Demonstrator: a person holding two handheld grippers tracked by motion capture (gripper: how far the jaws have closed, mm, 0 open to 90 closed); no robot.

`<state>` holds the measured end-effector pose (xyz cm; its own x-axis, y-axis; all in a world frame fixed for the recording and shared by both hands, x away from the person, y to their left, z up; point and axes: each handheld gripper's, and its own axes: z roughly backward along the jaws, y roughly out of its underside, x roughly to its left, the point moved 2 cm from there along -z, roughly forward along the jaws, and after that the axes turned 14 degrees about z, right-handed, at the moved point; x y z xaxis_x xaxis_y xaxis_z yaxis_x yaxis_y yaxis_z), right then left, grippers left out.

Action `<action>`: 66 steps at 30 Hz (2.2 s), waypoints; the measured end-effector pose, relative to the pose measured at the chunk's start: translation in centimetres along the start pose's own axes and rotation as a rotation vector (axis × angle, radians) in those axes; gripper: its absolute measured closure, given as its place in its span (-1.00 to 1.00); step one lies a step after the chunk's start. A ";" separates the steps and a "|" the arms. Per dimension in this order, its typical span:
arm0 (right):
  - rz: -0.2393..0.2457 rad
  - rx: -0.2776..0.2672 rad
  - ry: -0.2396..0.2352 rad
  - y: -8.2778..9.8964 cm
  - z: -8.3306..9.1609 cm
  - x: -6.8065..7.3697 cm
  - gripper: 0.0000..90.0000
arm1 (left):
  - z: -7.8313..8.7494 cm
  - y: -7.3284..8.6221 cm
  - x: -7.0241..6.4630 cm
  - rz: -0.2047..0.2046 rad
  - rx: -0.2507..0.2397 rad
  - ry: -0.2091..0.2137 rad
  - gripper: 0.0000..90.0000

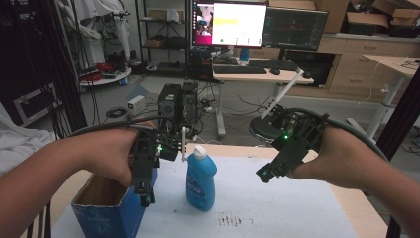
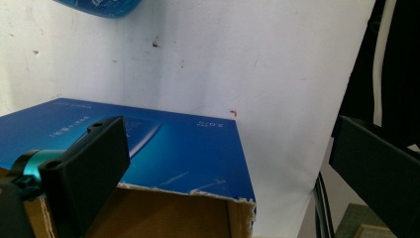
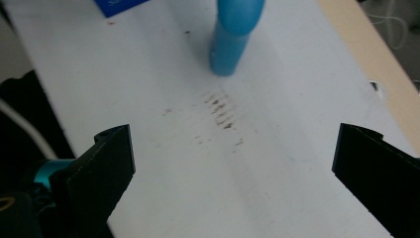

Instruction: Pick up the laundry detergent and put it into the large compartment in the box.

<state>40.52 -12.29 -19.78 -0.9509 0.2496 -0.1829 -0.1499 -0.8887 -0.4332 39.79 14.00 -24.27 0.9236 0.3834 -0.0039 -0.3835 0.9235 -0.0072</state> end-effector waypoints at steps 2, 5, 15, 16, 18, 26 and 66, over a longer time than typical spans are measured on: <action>-0.027 -0.028 0.002 0.1 -0.8 -0.2 -0.96 | -0.2 0.0 -0.3 -0.002 0.004 0.003 -0.95; -0.044 -0.064 -0.004 0.0 -1.7 -0.3 -0.96 | -0.3 0.0 -0.6 -0.007 0.011 0.006 -0.95; -0.087 -0.163 -0.006 -0.9 -6.3 -0.2 -0.96 | -0.5 0.5 -1.5 -0.009 0.016 0.009 -0.95; -0.085 -0.162 0.003 -1.0 -6.6 -0.2 -0.96 | -0.6 0.5 -1.6 -0.009 0.018 0.010 -0.95; -0.081 -0.159 0.020 -1.2 -7.3 -0.1 -0.96 | -0.7 0.6 -1.9 -0.010 0.017 0.012 -0.95; -0.094 -0.194 0.012 -1.9 -9.9 -0.2 -0.96 | -0.8 0.8 -3.0 -0.031 0.029 0.021 -0.95; -0.177 -0.343 0.050 -4.3 -19.7 -2.6 -0.96 | -0.9 1.9 -3.6 -0.029 0.013 0.023 -0.95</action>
<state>48.93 -1.54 -34.80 -0.9030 0.4130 -0.1181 -0.2028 -0.6522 -0.7305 35.70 14.38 -25.13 0.9338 0.3567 -0.0268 -0.3567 0.9342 0.0054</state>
